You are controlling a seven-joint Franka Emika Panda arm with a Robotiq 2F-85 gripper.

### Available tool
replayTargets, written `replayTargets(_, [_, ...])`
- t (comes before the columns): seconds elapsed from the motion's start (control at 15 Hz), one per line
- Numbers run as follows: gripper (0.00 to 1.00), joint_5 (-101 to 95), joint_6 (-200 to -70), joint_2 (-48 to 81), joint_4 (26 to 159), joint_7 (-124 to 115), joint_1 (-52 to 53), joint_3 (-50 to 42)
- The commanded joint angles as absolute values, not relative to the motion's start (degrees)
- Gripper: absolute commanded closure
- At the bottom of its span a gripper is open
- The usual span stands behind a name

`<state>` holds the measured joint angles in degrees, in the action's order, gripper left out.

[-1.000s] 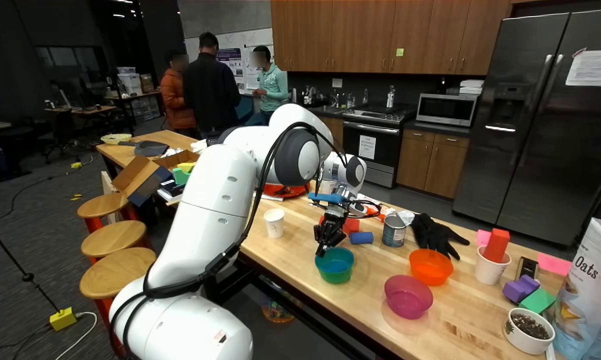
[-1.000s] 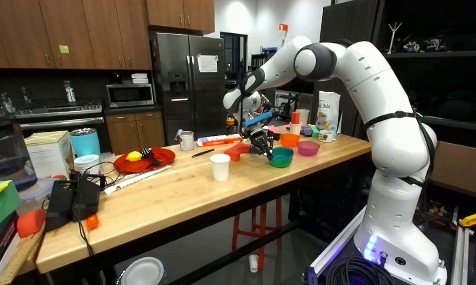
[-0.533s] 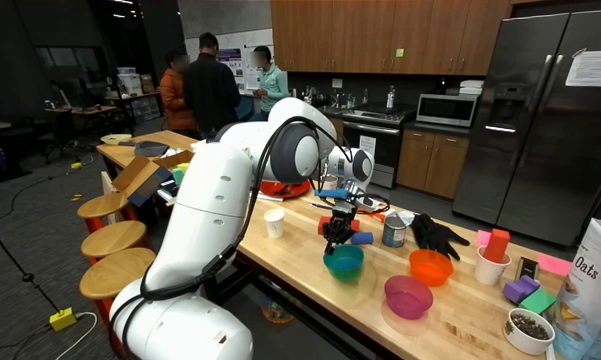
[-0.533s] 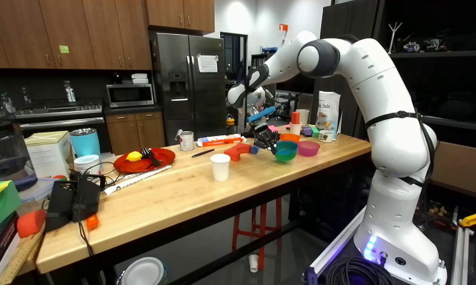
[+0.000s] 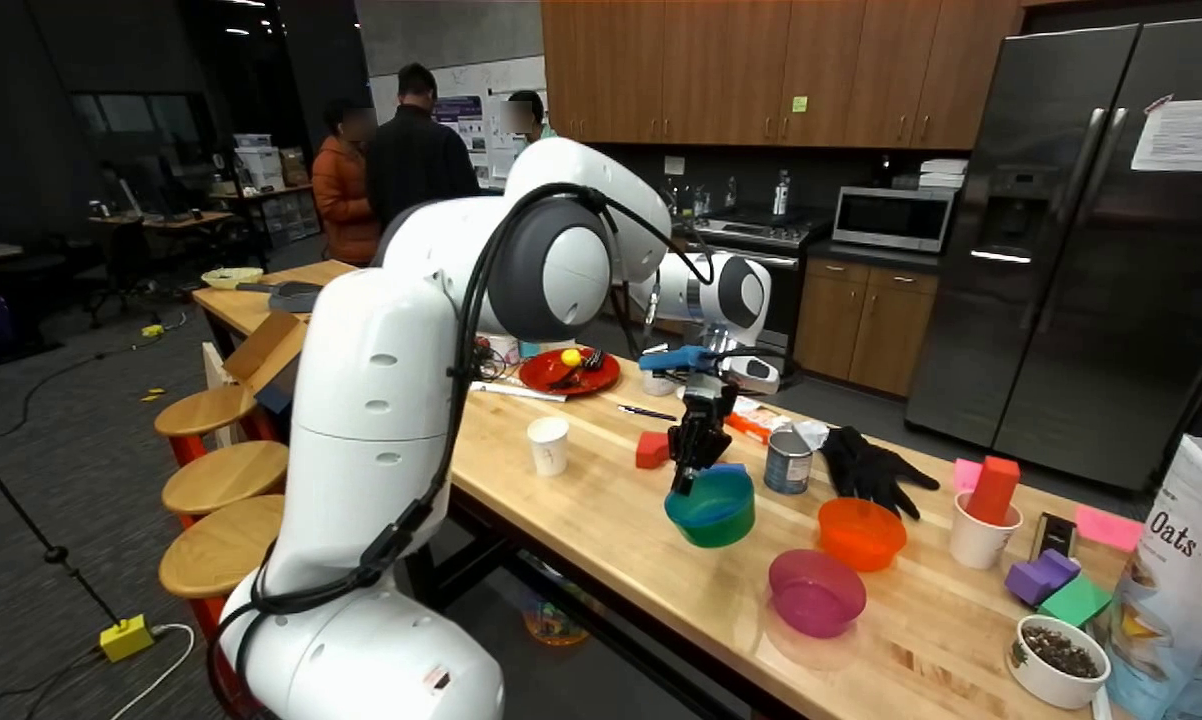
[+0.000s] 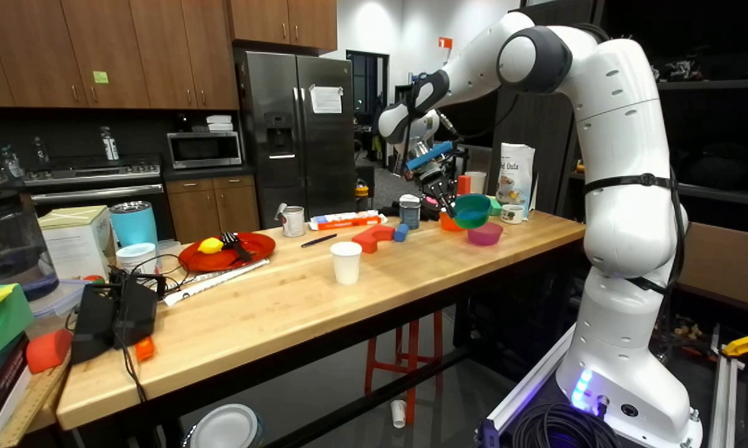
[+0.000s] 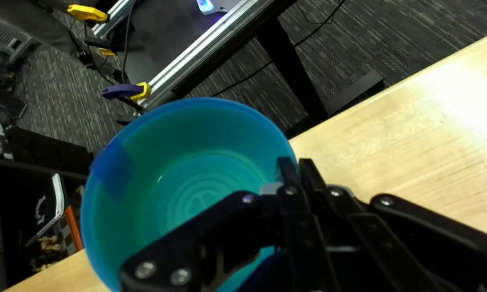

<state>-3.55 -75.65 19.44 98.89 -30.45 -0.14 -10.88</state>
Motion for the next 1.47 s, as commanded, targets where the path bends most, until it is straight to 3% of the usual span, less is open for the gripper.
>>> replayTargets(0.0, [0.93, -3.76, -75.82, 17.85, 100.36, -31.61, -1.30, -9.92])
replayTargets(0.33, [0.93, -3.73, -76.97, 14.32, 104.31, -32.91, -1.86, -9.87])
replayTargets(0.4, [0.98, -2.80, -76.82, 14.86, 104.13, -33.31, -2.38, -10.23])
replayTargets(1.4, [0.98, 6.48, -83.61, 11.75, 115.01, -34.67, -13.09, -17.73])
